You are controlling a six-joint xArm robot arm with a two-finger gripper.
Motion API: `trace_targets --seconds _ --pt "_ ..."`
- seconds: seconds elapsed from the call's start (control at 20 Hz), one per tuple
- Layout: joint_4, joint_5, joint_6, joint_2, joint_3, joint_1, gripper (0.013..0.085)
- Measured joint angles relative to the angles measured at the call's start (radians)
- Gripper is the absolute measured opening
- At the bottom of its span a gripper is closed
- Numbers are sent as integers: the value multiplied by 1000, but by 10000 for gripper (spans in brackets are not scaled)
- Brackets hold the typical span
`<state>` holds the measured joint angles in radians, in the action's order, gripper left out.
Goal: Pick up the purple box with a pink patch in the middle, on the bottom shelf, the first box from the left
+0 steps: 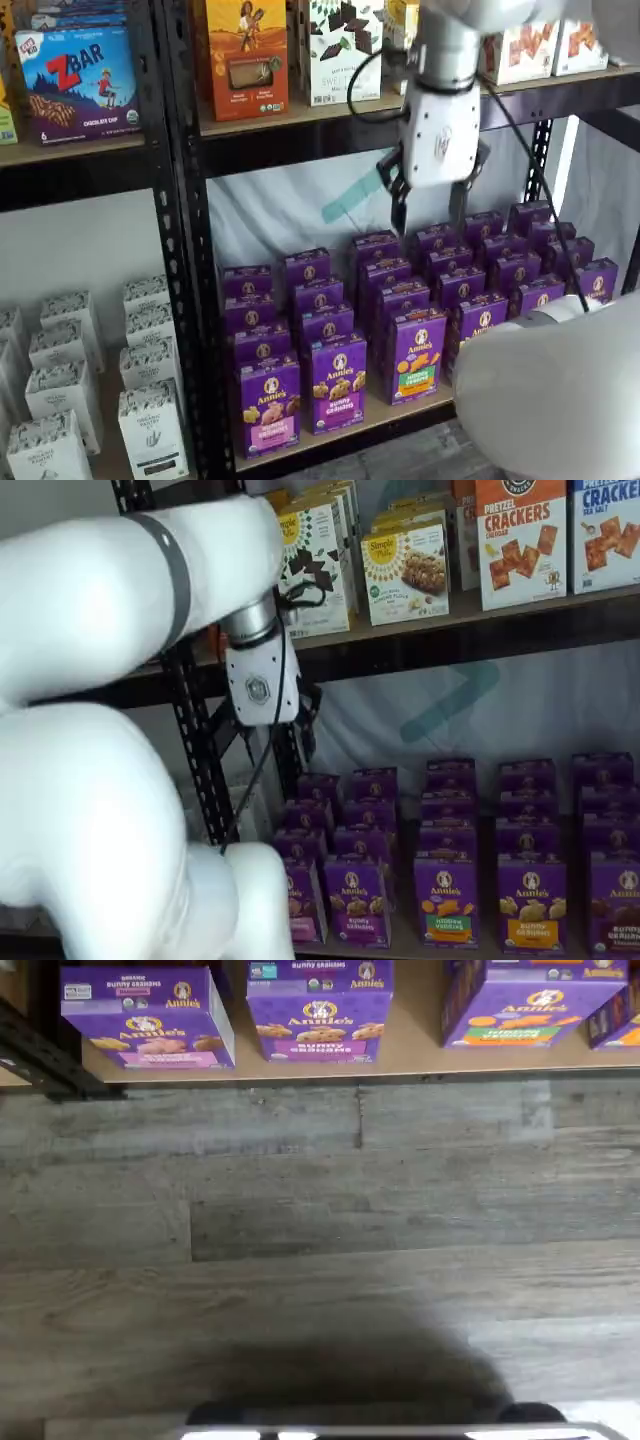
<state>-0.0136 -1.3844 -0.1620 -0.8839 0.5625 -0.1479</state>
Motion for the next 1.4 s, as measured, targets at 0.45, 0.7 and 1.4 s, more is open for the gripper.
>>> trace_targets --seconds 0.45,0.7,1.4 --pt "3 359 -89 248 -128 -86 850" --pt "9 623 -147 503 -120 -148 850" --pt "-97 975 -324 1062 91 -231 850"
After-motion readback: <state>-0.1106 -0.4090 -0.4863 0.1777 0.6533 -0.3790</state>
